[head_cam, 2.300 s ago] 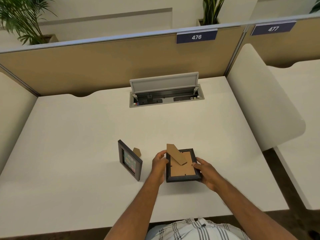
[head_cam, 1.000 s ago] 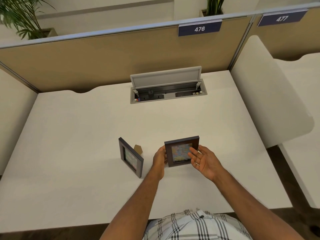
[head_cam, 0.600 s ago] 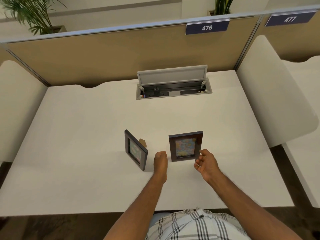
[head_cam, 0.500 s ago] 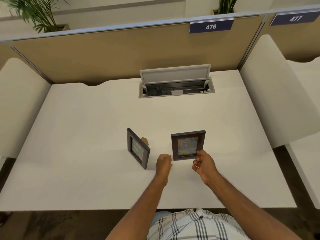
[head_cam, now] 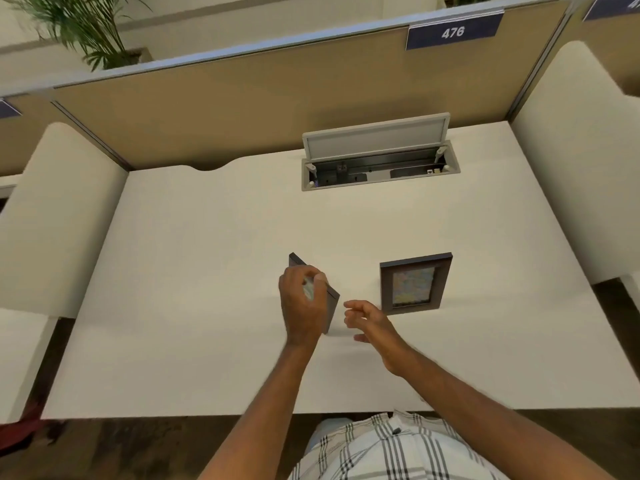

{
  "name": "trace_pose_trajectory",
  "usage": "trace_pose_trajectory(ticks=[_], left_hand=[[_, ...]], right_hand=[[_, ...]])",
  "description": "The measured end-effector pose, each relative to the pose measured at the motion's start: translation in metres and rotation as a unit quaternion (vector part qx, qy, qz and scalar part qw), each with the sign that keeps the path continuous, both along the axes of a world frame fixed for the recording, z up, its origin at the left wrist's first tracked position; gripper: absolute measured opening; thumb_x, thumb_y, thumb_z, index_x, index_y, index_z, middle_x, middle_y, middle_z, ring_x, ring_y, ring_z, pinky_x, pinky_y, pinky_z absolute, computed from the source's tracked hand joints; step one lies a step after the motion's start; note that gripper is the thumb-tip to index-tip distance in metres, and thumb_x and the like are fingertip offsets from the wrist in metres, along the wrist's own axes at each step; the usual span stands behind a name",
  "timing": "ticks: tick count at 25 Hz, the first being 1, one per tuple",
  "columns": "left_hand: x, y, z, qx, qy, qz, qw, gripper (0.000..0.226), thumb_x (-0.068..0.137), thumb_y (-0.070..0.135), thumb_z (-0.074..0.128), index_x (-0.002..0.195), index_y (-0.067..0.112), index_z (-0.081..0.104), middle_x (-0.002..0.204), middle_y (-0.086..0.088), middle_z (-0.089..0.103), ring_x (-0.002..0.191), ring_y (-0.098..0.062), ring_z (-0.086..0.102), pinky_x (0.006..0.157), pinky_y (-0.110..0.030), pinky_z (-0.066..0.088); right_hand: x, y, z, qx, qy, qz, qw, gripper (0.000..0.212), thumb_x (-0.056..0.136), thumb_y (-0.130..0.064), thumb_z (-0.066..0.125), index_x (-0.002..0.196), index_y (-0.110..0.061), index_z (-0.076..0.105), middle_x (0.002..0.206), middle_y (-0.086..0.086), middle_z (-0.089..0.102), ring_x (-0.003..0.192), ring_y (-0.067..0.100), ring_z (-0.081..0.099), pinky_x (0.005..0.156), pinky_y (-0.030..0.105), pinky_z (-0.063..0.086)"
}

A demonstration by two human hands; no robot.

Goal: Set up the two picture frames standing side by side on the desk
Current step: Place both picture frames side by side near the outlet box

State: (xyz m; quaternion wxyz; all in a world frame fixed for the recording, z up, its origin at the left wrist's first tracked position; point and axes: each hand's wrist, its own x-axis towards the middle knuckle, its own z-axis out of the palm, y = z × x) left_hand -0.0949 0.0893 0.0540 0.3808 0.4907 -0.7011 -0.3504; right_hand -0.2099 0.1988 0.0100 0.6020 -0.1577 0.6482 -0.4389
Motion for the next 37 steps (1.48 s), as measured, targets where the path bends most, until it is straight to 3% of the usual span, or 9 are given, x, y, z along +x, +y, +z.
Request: trace_pose_trajectory(ticks=[2,5,8,12,14,18,24,31,37], left_hand=[[0.013,-0.026,-0.007,0.054,-0.024,0.029,0.998,0.021,0.092,0.030,0.047,0.110,0.027,0.058,0.110,0.019,0.055,0.109,-0.009,0.048,0.092,-0.028,0.043],[0.029,-0.054,-0.020,0.207,-0.006,-0.003,0.978,0.044,0.093,0.037,0.043,0.134,0.028,0.053,0.133,0.015,0.053,0.129,-0.010,0.044,0.103,-0.027,0.038],[0.037,-0.072,-0.026,0.271,-0.017,-0.066,0.960,0.033,0.086,0.046,0.041,0.106,0.041,0.068,0.109,0.022,0.070,0.105,0.008,0.062,0.080,-0.010,0.046],[0.048,-0.083,-0.048,0.343,-0.011,-0.085,0.935,0.022,0.094,0.024,0.041,0.095,0.024,0.063,0.094,0.008,0.067,0.093,-0.011,0.060,0.070,-0.016,0.048],[0.053,-0.095,-0.058,0.344,-0.003,-0.111,0.932,0.022,0.096,0.010,0.043,0.101,0.017,0.063,0.097,0.003,0.068,0.095,-0.014,0.061,0.076,-0.022,0.049],[0.048,-0.134,-0.069,0.360,-0.004,-0.139,0.922,0.021,0.101,0.015,0.047,0.111,0.019,0.065,0.113,-0.004,0.071,0.111,-0.023,0.064,0.095,-0.041,0.051],[0.026,-0.185,-0.085,0.360,0.022,-0.141,0.922,0.023,0.101,0.010,0.047,0.114,0.020,0.064,0.119,-0.009,0.069,0.117,-0.031,0.062,0.104,-0.055,0.050],[0.003,-0.247,-0.096,0.334,0.023,-0.128,0.934,0.030,0.099,0.001,0.045,0.123,0.009,0.060,0.121,-0.012,0.068,0.116,-0.031,0.063,0.102,-0.057,0.051],[-0.006,-0.272,-0.107,0.310,0.039,-0.102,0.944,0.032,0.098,0.002,0.045,0.126,0.010,0.059,0.122,-0.011,0.069,0.116,-0.029,0.064,0.100,-0.050,0.053]], right_hand=[[0.009,-0.013,-0.002,-0.007,-0.003,0.029,1.000,0.048,0.089,-0.026,0.066,0.135,-0.034,0.055,0.132,-0.009,0.060,0.122,0.013,0.055,0.098,0.034,0.048],[0.019,-0.032,-0.008,-0.003,-0.022,0.043,0.999,0.056,0.090,-0.018,0.063,0.142,-0.034,0.047,0.135,-0.006,0.061,0.123,0.011,0.054,0.090,0.024,0.044],[0.025,-0.047,-0.018,-0.003,-0.034,0.018,0.999,0.054,0.083,-0.015,0.062,0.131,-0.040,0.055,0.132,-0.006,0.063,0.124,0.013,0.054,0.092,0.026,0.044],[0.028,-0.064,-0.030,-0.020,-0.053,-0.067,0.996,0.047,0.069,-0.020,0.065,0.113,-0.038,0.066,0.114,-0.009,0.075,0.117,0.015,0.063,0.089,0.024,0.050],[0.023,-0.079,-0.034,-0.036,-0.054,-0.104,0.992,0.045,0.069,-0.021,0.063,0.112,-0.033,0.069,0.111,-0.007,0.077,0.115,0.018,0.066,0.086,0.024,0.050],[0.003,-0.112,-0.036,-0.046,-0.051,-0.134,0.989,0.048,0.069,-0.018,0.049,0.114,-0.020,0.067,0.115,0.005,0.073,0.107,0.021,0.063,0.084,0.029,0.048],[-0.025,-0.179,-0.040,-0.045,-0.047,-0.195,0.979,0.033,0.073,-0.014,0.046,0.096,-0.020,0.069,0.096,-0.002,0.076,0.092,0.019,0.067,0.078,0.031,0.050],[-0.048,-0.250,-0.051,-0.056,-0.068,-0.229,0.970,0.036,0.067,-0.017,0.049,0.097,-0.017,0.070,0.092,-0.002,0.078,0.082,0.012,0.073,0.064,0.023,0.058],[-0.061,-0.290,-0.063,-0.066,-0.068,-0.226,0.969,0.041,0.069,-0.015,0.047,0.105,-0.012,0.068,0.096,0.003,0.077,0.086,0.018,0.074,0.071,0.031,0.061]])
